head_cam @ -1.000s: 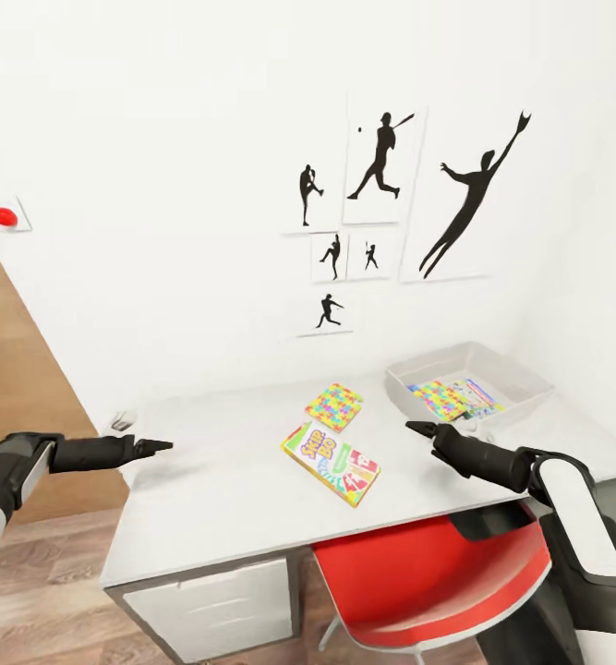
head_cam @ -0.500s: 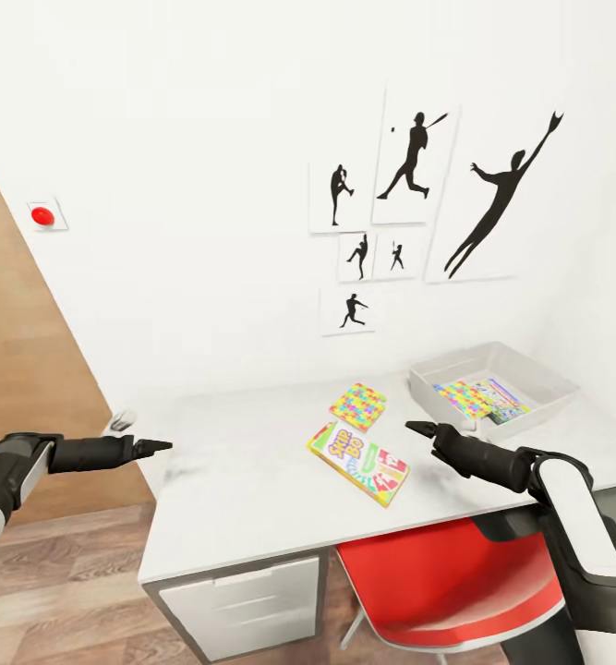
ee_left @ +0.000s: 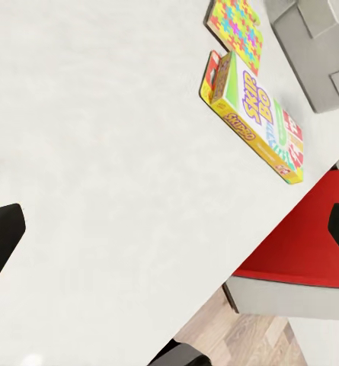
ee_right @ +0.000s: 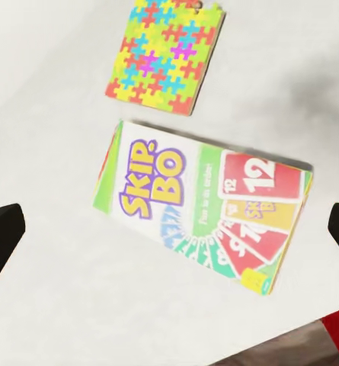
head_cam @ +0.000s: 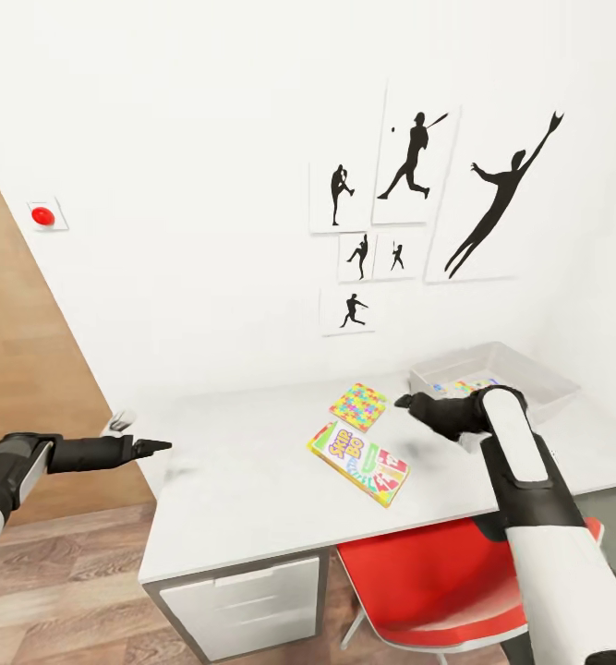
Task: Put all the toys in the child's room - the three board games (two on the bed and one on the table), the two jigsaw puzzles on the table, and the tennis ball on the table - inside the toy box on the table in the child's room.
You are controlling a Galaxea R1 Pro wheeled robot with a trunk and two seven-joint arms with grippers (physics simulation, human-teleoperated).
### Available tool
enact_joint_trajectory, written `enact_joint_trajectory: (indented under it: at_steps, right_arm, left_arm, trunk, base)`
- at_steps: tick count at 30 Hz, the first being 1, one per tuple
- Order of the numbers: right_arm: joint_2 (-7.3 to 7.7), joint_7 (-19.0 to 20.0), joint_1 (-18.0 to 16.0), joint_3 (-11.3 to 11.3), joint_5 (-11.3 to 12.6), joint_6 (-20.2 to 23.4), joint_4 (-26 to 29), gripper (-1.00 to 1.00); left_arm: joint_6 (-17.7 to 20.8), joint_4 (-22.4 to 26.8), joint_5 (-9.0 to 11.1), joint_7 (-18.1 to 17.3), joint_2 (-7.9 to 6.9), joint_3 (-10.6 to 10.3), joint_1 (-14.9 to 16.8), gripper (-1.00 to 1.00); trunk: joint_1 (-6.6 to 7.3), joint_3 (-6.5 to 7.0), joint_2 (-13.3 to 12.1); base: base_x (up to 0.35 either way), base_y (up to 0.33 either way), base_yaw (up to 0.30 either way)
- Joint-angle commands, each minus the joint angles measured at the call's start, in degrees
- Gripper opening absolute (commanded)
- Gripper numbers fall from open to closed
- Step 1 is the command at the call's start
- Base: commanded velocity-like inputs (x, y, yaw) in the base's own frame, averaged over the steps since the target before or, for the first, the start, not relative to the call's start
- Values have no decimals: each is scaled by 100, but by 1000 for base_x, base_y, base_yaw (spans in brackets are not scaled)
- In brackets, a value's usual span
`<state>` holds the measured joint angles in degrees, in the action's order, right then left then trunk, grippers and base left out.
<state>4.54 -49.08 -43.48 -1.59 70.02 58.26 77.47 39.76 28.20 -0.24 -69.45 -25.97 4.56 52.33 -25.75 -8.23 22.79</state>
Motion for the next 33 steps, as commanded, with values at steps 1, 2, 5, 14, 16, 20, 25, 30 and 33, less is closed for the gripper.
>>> enact_joint_trajectory:
  at_steps: [1,2,5,14,16,20,25,30,33]
  right_arm:
    - [-119,-301,-245,60,46,26,-276,100]
    - [-228,-502,-463,126,43,27,-534,100]
    - [-474,-839,-1034,264,33,-3,-1301,100]
    - [-763,-935,-1696,309,19,-62,-3080,100]
    - [-778,-926,-1703,323,19,-129,-3111,100]
    - [-782,-906,-1702,374,20,-288,-3129,100]
    - [-750,-894,-1694,403,13,-321,-3133,100]
    - [-703,-894,-1697,387,11,-324,-3133,100]
    - [-685,-893,-1706,381,11,-324,-3132,100]
  left_arm:
    - [58,1,-3,-21,-1,21,5,100]
    - [58,1,-3,-23,-3,35,5,100]
    - [58,1,-3,-24,-9,71,5,100]
    - [65,1,-5,-259,-18,88,5,100]
    - [61,1,-9,-411,-22,88,5,100]
    - [58,-4,-11,-521,-30,90,5,100]
    - [56,-7,-12,-547,-37,95,5,100]
    - [58,-8,-4,-564,-100,117,5,100]
    - [58,-8,-5,-745,-113,124,5,100]
  trunk:
    - [-3,-13,13]
    - [-3,-13,13]
    - [-3,-13,13]
    - [-3,-13,13]
    - [-3,-13,13]
    - [-3,-13,13]
    - [-3,-38,13]
    - [-3,-82,13]
    - [-3,-110,13]
  base:
    - [0,0,0]
    - [0,0,0]
    - [0,0,0]
    - [0,0,0]
    - [0,0,0]
    - [0,0,0]
    - [0,0,0]
    - [0,0,0]
    - [0,0,0]
